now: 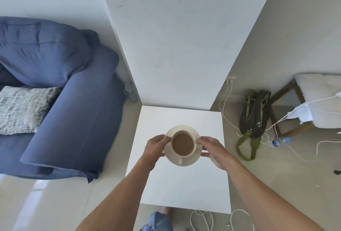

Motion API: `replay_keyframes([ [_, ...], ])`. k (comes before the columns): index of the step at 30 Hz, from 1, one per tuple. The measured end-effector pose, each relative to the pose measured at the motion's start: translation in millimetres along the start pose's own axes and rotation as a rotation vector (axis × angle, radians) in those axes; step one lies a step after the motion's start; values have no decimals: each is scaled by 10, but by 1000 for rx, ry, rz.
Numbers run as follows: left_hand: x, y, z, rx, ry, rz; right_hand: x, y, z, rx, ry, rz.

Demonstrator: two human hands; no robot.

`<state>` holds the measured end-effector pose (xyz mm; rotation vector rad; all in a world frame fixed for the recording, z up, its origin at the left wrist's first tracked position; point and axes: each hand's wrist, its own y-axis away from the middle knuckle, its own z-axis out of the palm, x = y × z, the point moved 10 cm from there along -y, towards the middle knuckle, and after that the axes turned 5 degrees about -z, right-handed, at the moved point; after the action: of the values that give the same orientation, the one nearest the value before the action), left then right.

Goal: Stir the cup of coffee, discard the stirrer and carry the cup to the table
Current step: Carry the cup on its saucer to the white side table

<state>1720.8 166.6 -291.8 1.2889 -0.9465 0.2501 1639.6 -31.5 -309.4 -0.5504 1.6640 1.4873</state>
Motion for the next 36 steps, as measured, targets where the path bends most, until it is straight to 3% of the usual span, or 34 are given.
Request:
replay_keyframes([
  [18, -522, -1318, -186, -36, -28, -126, 782, -1252, 92, 8, -47, 133],
  [36, -1146, -2164, -103, -54, -83, -194, 1532, -1898, -21, 66, -49, 199],
])
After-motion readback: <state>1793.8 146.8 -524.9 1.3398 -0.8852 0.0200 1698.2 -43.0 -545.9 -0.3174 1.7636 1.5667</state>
